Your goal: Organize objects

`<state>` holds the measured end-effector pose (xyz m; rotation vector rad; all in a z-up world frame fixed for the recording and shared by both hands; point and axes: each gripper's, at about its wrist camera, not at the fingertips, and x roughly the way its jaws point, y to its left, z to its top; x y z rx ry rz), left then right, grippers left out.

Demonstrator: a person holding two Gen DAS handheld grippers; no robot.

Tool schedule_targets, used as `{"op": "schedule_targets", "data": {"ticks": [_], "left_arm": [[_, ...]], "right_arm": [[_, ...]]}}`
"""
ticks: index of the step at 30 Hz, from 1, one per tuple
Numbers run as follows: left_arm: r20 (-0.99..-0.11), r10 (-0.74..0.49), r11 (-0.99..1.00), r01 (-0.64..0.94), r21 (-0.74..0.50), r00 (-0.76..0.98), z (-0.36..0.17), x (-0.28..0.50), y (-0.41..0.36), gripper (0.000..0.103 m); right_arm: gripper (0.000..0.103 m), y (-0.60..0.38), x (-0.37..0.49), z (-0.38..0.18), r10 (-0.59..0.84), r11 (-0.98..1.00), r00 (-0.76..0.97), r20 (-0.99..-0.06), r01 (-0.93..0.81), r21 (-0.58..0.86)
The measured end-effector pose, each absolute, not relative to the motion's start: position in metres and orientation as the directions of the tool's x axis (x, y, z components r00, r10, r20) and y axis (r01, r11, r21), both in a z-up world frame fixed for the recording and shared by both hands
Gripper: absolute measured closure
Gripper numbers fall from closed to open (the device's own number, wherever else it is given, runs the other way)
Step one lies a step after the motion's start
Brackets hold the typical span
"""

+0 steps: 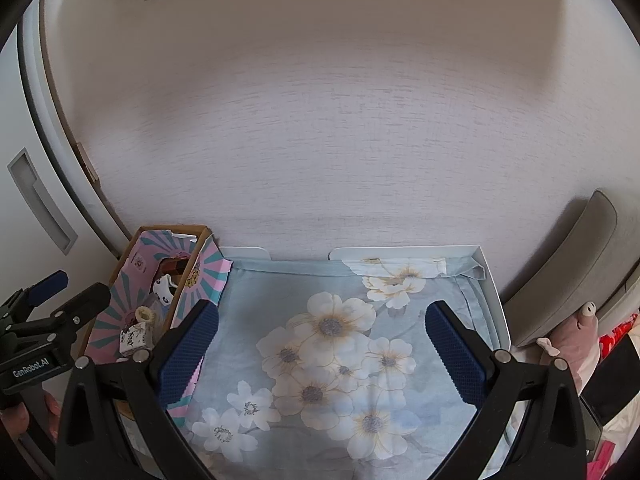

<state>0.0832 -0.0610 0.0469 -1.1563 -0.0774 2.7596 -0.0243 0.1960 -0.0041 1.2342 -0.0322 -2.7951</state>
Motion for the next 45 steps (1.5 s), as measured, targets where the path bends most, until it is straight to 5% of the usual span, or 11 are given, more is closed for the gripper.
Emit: {"op": "schedule_targets", "data": {"ticks": [45], "left_arm": [[-0.698, 0.146, -0.988, -0.135, -0.071, -0.701, 0.0524, 0.0804, -0.0557, 0.000]], "right_arm": [[0.000, 0.1987, -0.0253, -0.0032, -0.064, -0.998, -0.673, -0.737, 0.044, 0.047]]}}
